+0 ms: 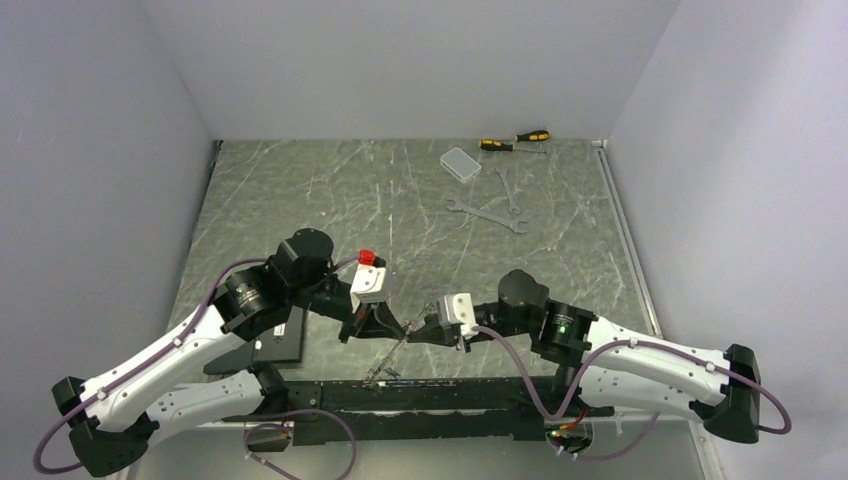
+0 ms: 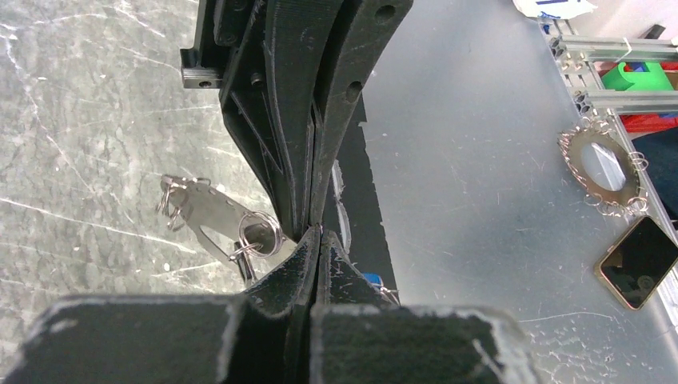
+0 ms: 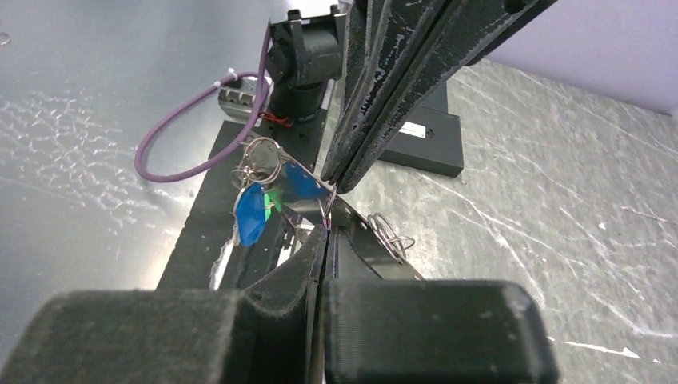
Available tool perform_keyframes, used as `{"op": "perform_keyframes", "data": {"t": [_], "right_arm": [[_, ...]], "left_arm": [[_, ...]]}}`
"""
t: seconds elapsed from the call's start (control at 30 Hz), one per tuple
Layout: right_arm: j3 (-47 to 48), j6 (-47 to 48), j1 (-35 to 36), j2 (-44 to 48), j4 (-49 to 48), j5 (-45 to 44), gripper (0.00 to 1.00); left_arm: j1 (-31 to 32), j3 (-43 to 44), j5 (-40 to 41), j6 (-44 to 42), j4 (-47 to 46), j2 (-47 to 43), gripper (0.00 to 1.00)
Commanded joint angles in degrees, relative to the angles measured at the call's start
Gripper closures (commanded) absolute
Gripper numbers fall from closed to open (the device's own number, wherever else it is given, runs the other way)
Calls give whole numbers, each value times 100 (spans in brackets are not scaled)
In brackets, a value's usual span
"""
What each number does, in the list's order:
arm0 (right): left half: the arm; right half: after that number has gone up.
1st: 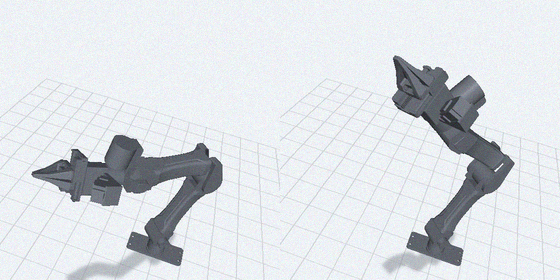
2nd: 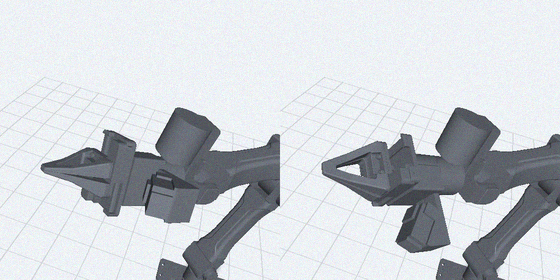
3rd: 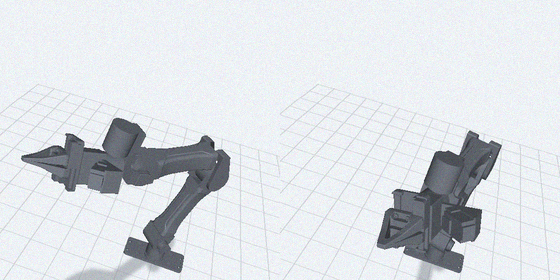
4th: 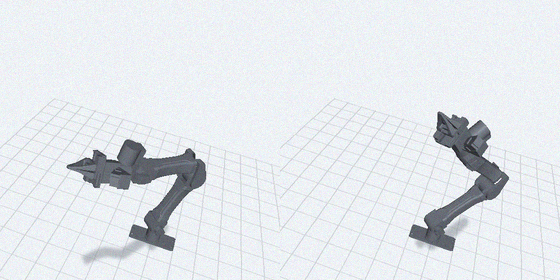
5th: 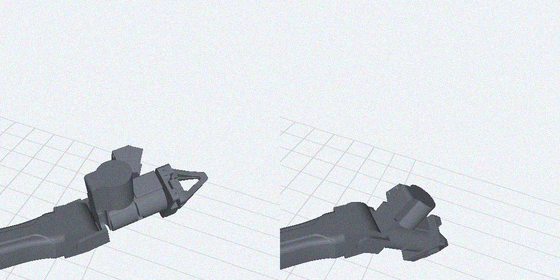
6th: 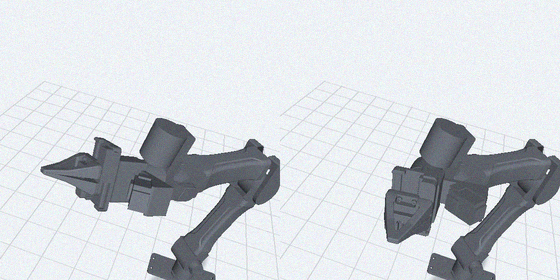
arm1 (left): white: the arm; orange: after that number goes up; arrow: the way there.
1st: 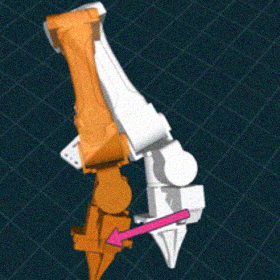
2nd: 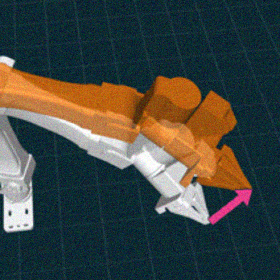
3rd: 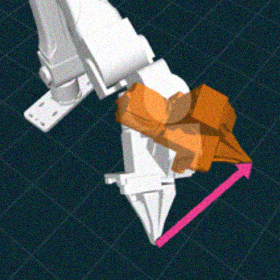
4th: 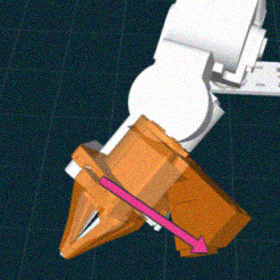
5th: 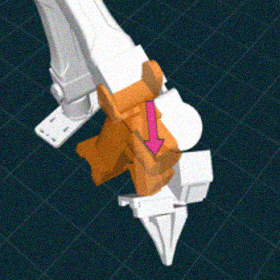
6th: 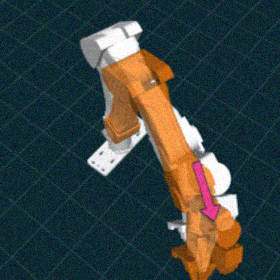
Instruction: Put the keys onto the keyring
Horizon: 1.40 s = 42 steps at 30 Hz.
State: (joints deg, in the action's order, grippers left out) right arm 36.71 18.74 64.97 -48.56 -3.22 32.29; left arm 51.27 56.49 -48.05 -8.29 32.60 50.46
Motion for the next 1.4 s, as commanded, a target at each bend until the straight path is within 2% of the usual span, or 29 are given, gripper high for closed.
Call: {"op": "perform_keyframes", "data": {"t": [0.0,0.43,0.53,0.97,1.17,1.37], "right_arm": [[-123,-604,-81,252,-895,-280,100],[-852,-1999,-268,819,-2538,-970,100],[-829,-2303,-300,799,-2671,-1039,100],[-665,-2745,-312,694,-2483,-1386,100],[-159,-3601,-314,596,-1708,-2365,100],[-33,-4442,-309,495,-1326,-2741,100]], "left_arm": [[-12,27,-290,-39,-192,-88,100],[-35,0,-266,-14,-208,-177,100],[-44,3,-248,-15,-210,-200,100],[-58,-25,-196,3,-230,-256,100],[-64,-46,-30,18,-260,-302,100],[-89,-55,254,48,-335,-381,100]]}}
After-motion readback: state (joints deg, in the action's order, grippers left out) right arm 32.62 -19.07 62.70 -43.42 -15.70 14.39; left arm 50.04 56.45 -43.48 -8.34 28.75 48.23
